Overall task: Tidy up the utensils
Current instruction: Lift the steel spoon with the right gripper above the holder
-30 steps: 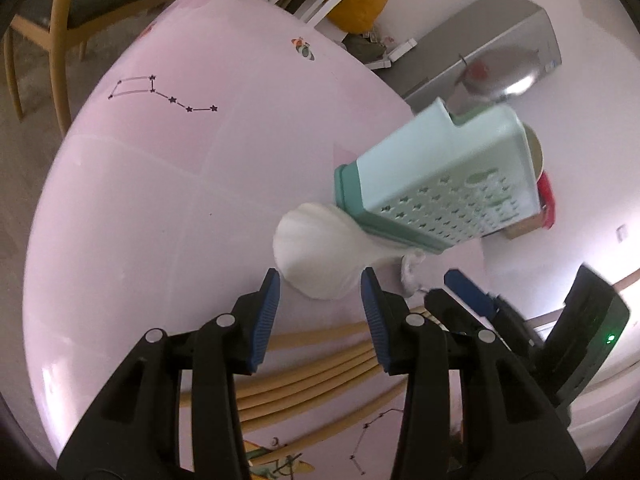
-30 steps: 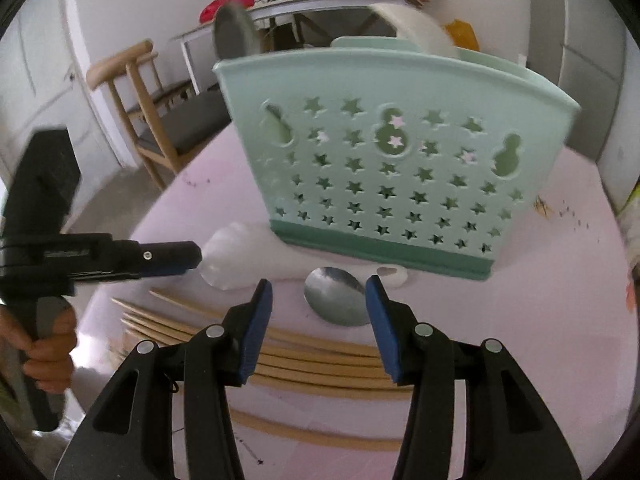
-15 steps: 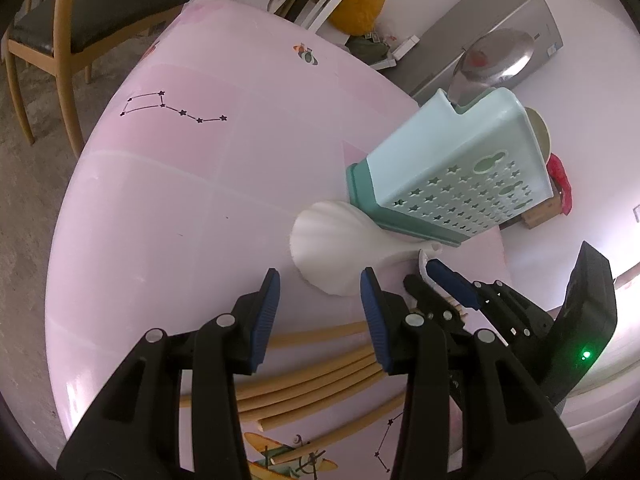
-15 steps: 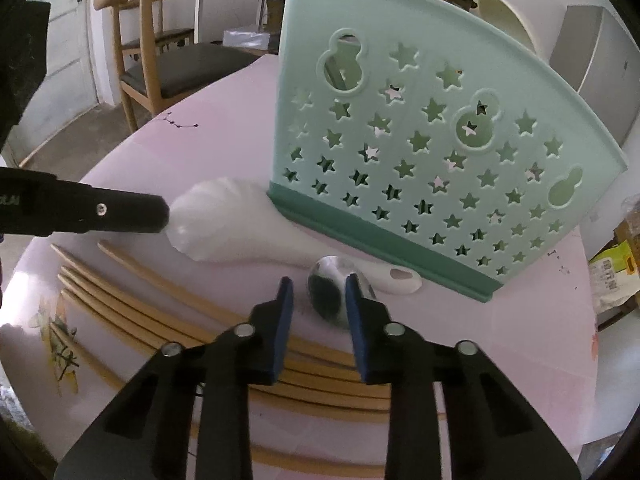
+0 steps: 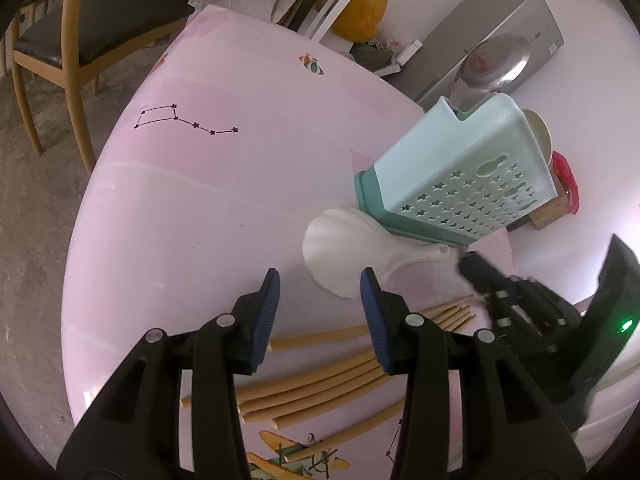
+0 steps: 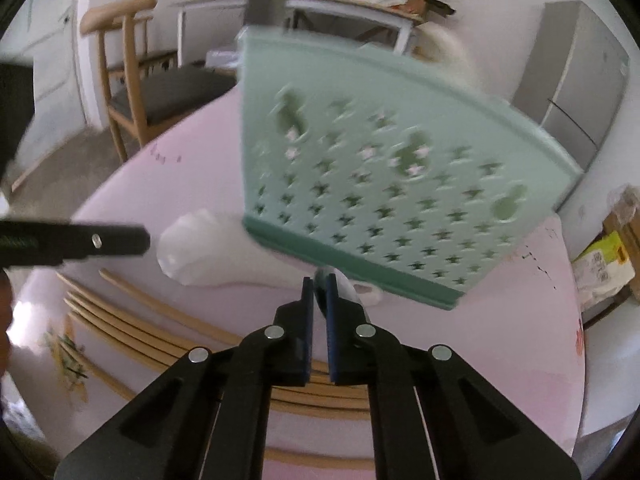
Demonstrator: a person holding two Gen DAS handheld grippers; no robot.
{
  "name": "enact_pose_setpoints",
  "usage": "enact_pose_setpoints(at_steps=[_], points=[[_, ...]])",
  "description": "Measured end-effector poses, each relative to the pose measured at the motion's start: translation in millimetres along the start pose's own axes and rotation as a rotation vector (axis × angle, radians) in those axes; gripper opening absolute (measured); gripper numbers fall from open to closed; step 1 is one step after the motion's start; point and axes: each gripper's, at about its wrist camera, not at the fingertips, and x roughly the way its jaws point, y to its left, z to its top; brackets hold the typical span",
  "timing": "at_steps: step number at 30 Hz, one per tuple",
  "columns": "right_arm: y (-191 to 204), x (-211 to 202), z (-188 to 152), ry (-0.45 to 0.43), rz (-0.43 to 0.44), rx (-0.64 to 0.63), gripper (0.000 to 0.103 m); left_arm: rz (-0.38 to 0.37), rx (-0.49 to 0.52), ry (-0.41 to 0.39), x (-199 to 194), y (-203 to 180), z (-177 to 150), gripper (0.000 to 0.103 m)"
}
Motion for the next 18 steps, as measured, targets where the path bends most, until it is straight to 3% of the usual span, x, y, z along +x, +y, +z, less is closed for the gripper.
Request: enact_pose_setpoints(at_steps=[8, 18], points=[[-65, -67, 14, -0.126, 0.094, 0.224, 0.002, 0.007, 0.012, -0.005, 0, -2, -2, 0.039], [-117, -116, 29, -0.288, 0.147, 0.374, 0.002, 0.03, 0.033, -0.005, 0, -6, -5, 0.039]])
